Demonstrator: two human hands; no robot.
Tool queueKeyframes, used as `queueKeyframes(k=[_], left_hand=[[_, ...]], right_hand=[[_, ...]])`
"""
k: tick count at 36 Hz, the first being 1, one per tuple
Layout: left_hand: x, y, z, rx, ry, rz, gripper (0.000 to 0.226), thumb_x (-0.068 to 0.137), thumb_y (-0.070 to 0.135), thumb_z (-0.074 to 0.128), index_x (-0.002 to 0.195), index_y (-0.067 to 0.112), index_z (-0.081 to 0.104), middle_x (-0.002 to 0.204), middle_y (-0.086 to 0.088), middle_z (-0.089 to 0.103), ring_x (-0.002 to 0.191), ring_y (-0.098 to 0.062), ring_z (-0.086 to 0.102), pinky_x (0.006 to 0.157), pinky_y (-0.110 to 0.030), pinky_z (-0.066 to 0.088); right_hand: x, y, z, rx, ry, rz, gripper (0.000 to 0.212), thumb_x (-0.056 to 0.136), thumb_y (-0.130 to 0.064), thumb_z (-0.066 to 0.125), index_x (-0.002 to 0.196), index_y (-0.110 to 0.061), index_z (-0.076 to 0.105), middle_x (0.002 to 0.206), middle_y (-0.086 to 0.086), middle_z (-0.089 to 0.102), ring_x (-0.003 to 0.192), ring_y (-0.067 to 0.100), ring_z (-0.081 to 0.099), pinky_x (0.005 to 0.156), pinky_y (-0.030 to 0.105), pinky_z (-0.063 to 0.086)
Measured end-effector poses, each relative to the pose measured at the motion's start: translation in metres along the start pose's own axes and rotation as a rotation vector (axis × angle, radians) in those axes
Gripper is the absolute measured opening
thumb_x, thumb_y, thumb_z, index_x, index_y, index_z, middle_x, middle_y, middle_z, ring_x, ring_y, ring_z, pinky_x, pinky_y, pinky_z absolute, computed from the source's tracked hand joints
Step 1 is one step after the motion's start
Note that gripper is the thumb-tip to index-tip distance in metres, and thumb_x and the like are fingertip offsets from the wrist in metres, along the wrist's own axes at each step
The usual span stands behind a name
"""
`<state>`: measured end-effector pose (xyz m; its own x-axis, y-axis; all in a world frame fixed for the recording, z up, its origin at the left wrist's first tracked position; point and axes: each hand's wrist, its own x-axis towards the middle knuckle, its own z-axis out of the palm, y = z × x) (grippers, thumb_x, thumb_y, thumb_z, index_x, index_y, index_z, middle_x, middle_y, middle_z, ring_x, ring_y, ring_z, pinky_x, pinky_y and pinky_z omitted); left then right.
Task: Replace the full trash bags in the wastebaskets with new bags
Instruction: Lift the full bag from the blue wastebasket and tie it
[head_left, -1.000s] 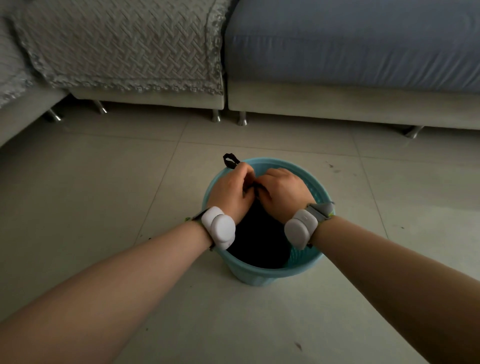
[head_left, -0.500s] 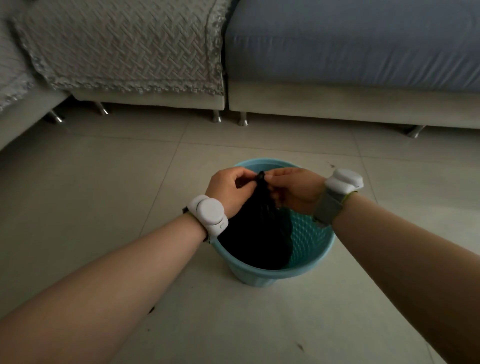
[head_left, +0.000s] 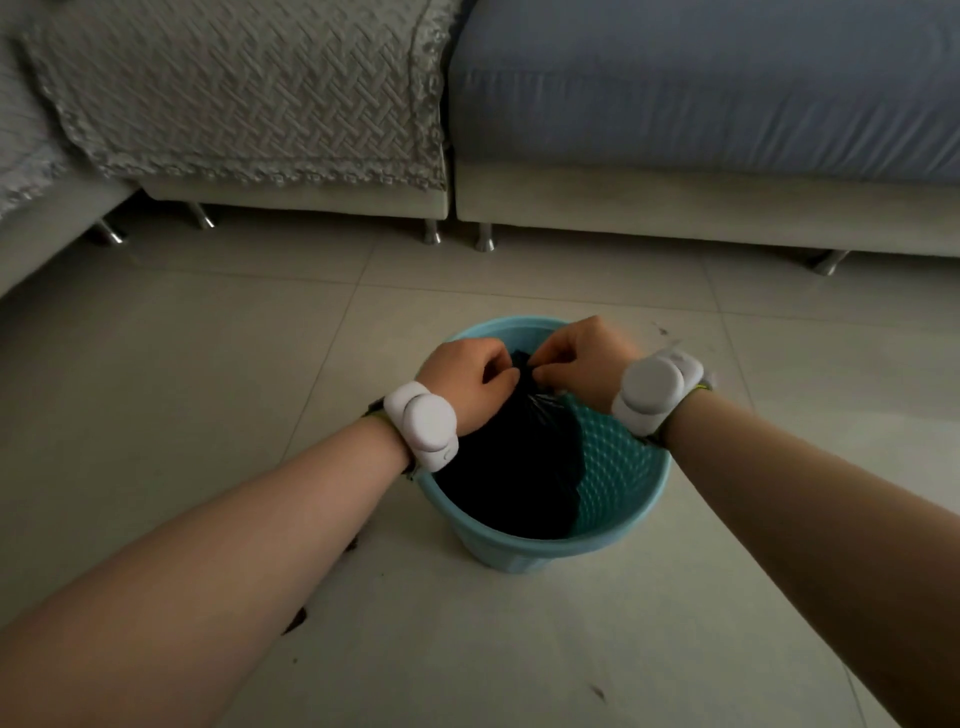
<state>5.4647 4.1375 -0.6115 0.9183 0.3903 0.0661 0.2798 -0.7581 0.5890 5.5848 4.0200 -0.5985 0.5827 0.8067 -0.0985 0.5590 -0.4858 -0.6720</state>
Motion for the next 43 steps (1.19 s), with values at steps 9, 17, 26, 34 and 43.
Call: queueKeyframes(k=[9,17,26,34,43], left_hand=[[0.006,-0.029,-0.028,0.202,-0.348,0.091,0.01,0.09,0.021,0.055,0.09,0.013,0.061,0.083,0.001,0.058,0.076,-0.017,0.053,0.07,-0.027,0.041],[0.005,-0.031,-0.026,0.267,-0.314,0.139,0.012,0.083,0.017,0.057,0.074,0.016,0.048,0.069,0.002,0.05,0.066,-0.019,0.046,0.055,-0.026,0.031],[0.006,-0.039,-0.012,0.385,-0.205,0.139,0.032,0.08,0.049,0.057,0.099,0.023,0.06,0.099,0.001,0.062,0.096,-0.022,0.057,0.084,-0.035,0.044],[0.006,-0.021,0.021,0.359,-0.092,0.12,0.053,0.077,0.058,0.062,0.117,0.023,0.059,0.111,-0.001,0.064,0.106,-0.023,0.057,0.09,-0.037,0.044],[0.012,-0.005,0.009,0.159,0.069,0.117,0.027,0.085,0.04,0.058,0.089,0.015,0.066,0.089,-0.009,0.068,0.089,-0.031,0.062,0.073,-0.036,0.045]], right_hand=[[-0.003,0.016,-0.004,-0.347,0.05,-0.154,0.014,0.083,-0.019,0.065,0.097,-0.019,0.071,0.095,-0.001,0.068,0.093,0.019,0.061,0.078,0.022,0.038],[-0.001,0.018,0.003,-0.489,0.081,-0.199,0.016,0.086,-0.027,0.061,0.101,-0.027,0.067,0.107,-0.006,0.064,0.11,0.021,0.051,0.092,0.034,0.031],[0.001,0.02,0.004,-0.369,0.081,-0.169,0.013,0.084,-0.021,0.065,0.095,-0.022,0.07,0.101,-0.002,0.068,0.102,0.023,0.058,0.09,0.034,0.038],[-0.003,0.011,0.003,-0.188,0.043,-0.145,0.012,0.082,-0.013,0.068,0.093,-0.011,0.072,0.095,0.002,0.067,0.085,0.016,0.058,0.071,0.019,0.035],[-0.015,0.012,-0.011,0.009,0.075,-0.139,0.038,0.084,-0.02,0.068,0.12,-0.016,0.057,0.108,0.0,0.061,0.094,0.015,0.059,0.083,0.029,0.05]])
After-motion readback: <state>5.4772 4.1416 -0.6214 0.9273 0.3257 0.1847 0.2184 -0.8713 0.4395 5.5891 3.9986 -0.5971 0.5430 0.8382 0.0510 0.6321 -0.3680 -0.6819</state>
